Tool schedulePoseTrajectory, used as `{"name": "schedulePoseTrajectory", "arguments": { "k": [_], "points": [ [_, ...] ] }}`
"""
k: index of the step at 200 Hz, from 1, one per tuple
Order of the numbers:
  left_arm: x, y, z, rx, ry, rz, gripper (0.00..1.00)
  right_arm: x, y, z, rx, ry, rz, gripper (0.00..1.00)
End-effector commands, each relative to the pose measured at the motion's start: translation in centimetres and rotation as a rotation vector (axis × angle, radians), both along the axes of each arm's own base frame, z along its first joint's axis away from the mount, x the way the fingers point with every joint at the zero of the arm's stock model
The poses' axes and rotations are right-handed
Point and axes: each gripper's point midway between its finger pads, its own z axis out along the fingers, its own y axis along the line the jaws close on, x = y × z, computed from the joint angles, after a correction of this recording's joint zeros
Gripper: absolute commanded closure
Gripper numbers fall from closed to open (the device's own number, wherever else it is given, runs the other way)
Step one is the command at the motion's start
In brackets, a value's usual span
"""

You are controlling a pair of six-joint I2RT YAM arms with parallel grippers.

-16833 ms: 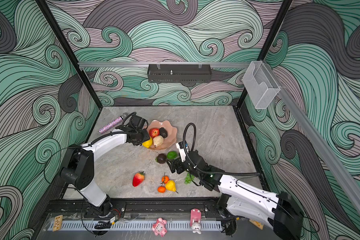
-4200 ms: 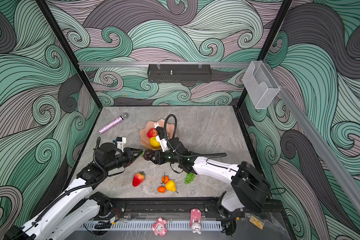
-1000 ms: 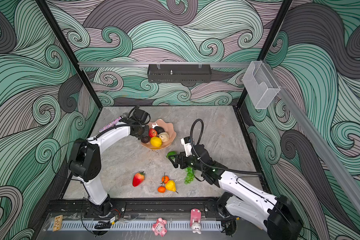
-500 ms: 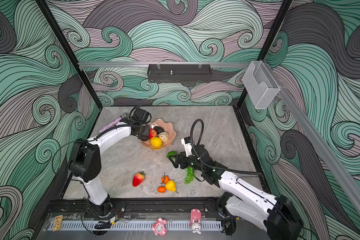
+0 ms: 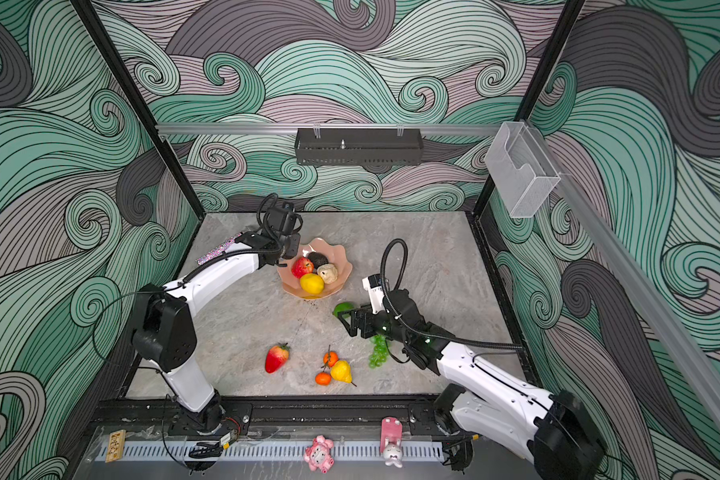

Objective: Place and organize the fake fruits in the fruit bowl
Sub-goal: 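Lower the plum into the bowl beside the apple and lemon with the left gripper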

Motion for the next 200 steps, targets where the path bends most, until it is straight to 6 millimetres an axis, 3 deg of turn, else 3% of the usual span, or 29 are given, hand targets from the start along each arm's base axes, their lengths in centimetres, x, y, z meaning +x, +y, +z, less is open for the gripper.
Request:
{"name": "schedulePoseTrajectory", "arguments": {
  "k": [1,25,48,83,118,145,165,200],
  "points": [
    [1.8,0.1,0.4,0.079,-0.026,-0.003,0.99,-0.1,-0.5,-0.6,-0.007,0.012,-0.016,0.1],
    [2.7,-0.3,-0.2,0.094,-0.019,-0.006,1.0,0.0,-0.6,-0.7,-0.009,0.014,-0.019,0.1],
    [2.3,0.5,0.0,0.101,-0.003,0.041,1.0,-0.1,-0.6,-0.7,-0.01,0.015,-0.021,0.1],
    [-1.1,1.8,0.7,0.04,-0.016,0.087,1.0,0.0,-0.7,-0.9,-0.01,0.016,-0.024,0.1],
    [-5.1,1.6,1.4,-0.003,-0.054,0.033,1.0,-0.1,-0.5,-0.8,-0.003,0.021,-0.015,0.1],
    [-7.1,0.3,0.6,0.044,-0.071,-0.081,1.0,0.0,-0.4,-0.8,0.002,0.022,-0.018,0.1],
    [-7.3,-1.0,-0.3,0.098,-0.066,-0.153,1.0,-0.1,-0.3,-0.7,0.01,0.029,-0.014,0.1],
    [-6.9,-1.4,-2.5,0.163,0.065,-0.15,1.0,-0.2,-0.5,-0.4,0.012,0.026,-0.016,0.1]
  ]
}}
